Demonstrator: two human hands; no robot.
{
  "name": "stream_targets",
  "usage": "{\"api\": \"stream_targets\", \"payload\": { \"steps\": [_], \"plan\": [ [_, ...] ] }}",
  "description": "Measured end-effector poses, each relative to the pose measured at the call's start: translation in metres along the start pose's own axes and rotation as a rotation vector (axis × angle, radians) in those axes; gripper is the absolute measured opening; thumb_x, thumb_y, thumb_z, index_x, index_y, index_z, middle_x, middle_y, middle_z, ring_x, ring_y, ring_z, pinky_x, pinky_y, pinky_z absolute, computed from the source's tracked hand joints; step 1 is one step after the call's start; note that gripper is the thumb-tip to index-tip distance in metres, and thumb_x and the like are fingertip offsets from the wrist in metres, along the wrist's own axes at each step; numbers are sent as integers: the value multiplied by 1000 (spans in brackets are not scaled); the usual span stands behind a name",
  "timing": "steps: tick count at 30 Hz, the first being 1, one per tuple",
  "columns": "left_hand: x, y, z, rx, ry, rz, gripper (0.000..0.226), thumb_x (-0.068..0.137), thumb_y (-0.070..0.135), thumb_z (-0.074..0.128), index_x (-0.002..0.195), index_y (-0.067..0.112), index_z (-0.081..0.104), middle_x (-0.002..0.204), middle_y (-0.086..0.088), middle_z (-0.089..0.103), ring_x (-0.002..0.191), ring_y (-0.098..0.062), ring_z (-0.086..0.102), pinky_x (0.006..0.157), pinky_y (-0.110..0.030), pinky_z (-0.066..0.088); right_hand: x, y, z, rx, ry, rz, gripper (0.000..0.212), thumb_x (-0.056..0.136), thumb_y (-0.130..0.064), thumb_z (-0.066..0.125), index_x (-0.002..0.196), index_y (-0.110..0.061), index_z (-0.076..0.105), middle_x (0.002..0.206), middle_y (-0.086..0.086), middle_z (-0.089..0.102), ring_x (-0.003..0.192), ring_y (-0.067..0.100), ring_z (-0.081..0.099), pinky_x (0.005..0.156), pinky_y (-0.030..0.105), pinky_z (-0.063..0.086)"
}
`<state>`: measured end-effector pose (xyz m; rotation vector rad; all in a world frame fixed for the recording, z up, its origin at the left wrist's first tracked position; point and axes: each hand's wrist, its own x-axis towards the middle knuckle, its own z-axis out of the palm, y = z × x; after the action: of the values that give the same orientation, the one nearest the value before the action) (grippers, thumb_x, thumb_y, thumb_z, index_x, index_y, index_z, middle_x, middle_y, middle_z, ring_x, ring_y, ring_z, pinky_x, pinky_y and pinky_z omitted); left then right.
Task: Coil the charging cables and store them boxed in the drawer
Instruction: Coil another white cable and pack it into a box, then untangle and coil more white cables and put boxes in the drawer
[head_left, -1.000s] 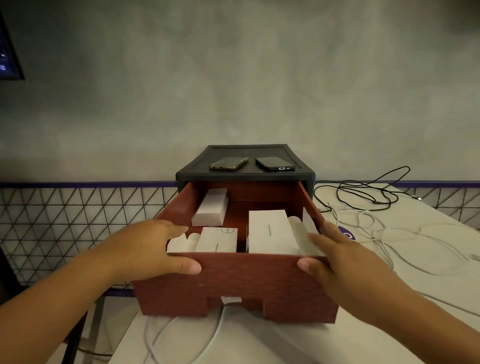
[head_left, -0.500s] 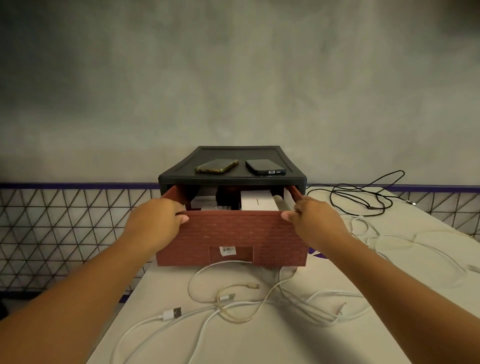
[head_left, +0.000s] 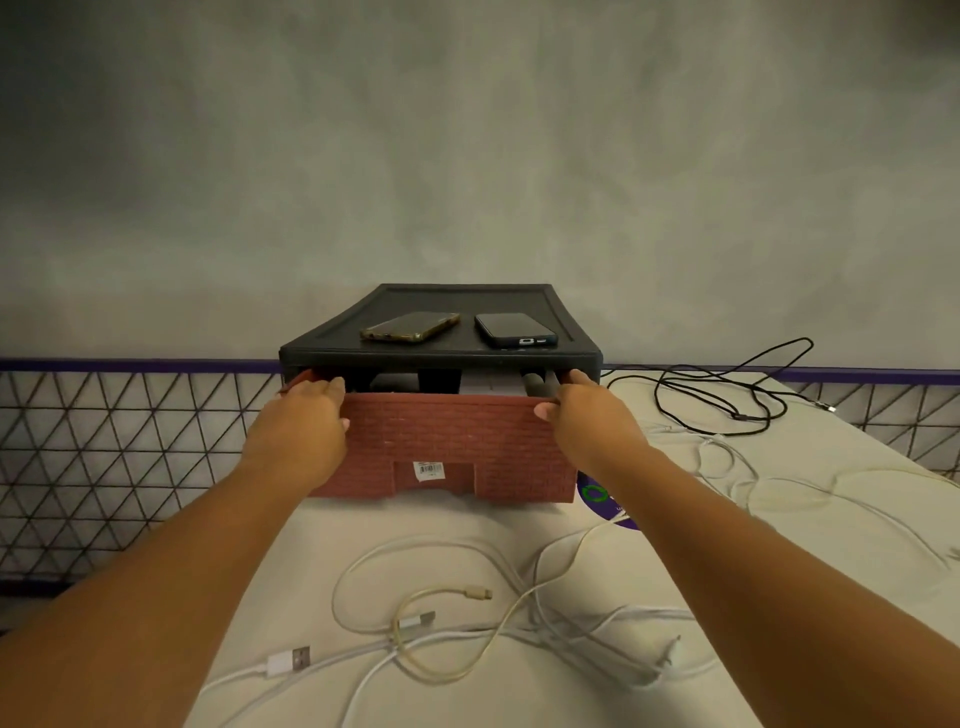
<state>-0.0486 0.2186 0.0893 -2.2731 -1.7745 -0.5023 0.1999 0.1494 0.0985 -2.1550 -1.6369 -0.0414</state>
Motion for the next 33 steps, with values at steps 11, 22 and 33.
{"api": "stream_targets", "payload": {
  "steps": [11, 22, 33],
  "plan": [
    [-81, 26, 8, -180, -272, 140, 82, 92, 48, 46, 149, 23, -7, 156, -3, -19, 145, -24, -6, 117, -47, 10, -88, 33, 28, 193, -51, -25, 61, 95, -33, 46, 147, -26, 16, 145, 6, 32, 131, 28, 35, 106, 41, 33],
    [-193, 26, 9, -362, -297, 114, 54, 88, 46, 53, 139, 32, 40, 154, 12, 18, 140, -11, 22, 112, -24, 18, -191, 68, 44, -138, -9, -159, 37, 66, -39, 46, 93, -33, 70, 98, -4, 67, 84, 21, 69, 66, 42, 56],
    [-223, 34, 30, -453, -111, 55, 34, 87, 0, 44, 108, 7, 70, 115, -5, 67, 110, -30, 57, 91, -31, 42, -189, 78, 39, -48, -38, -102, 20, 98, -21, 37, 108, -15, 53, 114, 4, 50, 103, 27, 47, 70, 29, 31]
  ]
}}
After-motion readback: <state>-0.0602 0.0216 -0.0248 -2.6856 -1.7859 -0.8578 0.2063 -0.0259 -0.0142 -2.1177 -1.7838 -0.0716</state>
